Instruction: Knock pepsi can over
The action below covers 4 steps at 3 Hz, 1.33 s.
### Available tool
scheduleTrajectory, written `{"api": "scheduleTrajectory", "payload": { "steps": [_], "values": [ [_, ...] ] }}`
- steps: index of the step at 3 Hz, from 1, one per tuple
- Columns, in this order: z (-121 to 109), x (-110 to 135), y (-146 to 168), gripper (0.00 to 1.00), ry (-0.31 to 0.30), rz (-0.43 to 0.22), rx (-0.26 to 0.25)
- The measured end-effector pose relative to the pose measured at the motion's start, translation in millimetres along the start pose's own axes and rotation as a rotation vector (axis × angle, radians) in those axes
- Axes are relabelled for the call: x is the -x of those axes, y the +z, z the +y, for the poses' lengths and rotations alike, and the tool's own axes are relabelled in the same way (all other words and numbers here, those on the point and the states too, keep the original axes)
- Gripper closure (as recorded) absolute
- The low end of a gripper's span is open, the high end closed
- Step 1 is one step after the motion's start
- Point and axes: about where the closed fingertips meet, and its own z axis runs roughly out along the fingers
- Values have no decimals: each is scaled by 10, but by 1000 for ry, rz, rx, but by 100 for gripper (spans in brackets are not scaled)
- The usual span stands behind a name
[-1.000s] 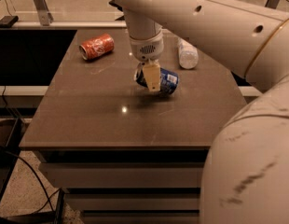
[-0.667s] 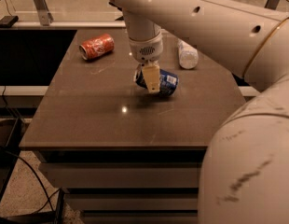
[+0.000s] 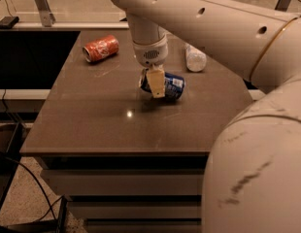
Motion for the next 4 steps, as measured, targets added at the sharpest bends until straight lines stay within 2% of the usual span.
{"api": "scheduleTrajectory", "payload": {
  "steps": [1,2,4],
  "values": [
    [5,4,15,13,0,0,4],
    [11,7,24,0,0,0,6],
    [17,6,27,0,-2,0,8]
  ]
}}
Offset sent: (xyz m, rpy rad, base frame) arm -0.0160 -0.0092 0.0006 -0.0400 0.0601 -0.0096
